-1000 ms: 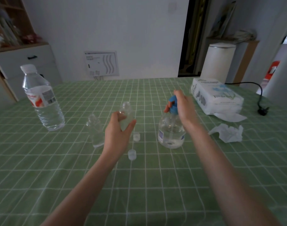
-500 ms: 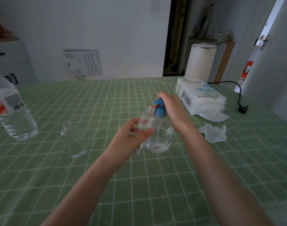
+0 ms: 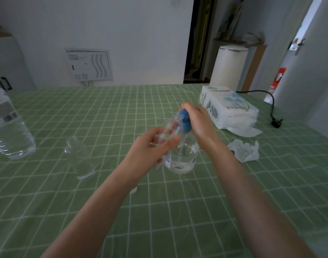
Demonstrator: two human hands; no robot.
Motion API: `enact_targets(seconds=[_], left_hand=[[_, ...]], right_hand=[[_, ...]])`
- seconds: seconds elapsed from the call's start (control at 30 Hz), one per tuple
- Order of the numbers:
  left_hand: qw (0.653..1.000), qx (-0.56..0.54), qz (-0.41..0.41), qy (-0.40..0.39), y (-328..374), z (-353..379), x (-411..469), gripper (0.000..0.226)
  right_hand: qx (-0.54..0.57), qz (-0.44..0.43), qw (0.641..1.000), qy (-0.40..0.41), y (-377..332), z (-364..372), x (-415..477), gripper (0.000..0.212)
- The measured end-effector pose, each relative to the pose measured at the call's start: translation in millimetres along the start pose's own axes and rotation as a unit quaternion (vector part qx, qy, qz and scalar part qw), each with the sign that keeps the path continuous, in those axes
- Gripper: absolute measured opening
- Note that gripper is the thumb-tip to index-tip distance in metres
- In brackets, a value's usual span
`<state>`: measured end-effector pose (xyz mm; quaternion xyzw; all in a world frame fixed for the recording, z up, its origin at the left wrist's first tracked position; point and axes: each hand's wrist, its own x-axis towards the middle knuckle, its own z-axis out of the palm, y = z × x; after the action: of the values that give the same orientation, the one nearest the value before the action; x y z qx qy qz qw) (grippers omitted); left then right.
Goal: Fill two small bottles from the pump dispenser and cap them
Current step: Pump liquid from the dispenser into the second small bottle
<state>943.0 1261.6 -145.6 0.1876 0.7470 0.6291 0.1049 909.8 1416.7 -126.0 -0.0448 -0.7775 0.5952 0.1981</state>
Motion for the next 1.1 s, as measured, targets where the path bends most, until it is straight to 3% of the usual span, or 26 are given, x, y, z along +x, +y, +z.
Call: enact_targets(seconds=[0.2, 0.3, 0.53, 0.8, 1.1], left_hand=[[1.000, 0.003, 0.018, 0.013, 2, -1, 3, 0.038], [0.999, 0.002, 0.034, 0.013, 3, -2, 4, 0.040], [0.997, -0.013, 0.072, 0.001, 4, -3, 6, 0.032], [0.995, -0.009, 0.093, 0.017, -2, -3, 10, 0.020], [0.993, -0.036, 0.109, 0.038, -9, 2, 10, 0.026]], right_hand=[[-0.065, -0.012, 0.997, -0.039, -11, -7, 11, 0.024], [-0.126, 0.046, 0.989, -0.064, -30, -6, 32, 0.038], [-0.361, 0.145, 0.898, -0.206, -48, 11, 55, 0.060], [-0.394, 0.109, 0.887, -0.215, -55, 15, 52, 0.067], [-0.365, 0.109, 0.897, -0.226, -50, 15, 52, 0.058]])
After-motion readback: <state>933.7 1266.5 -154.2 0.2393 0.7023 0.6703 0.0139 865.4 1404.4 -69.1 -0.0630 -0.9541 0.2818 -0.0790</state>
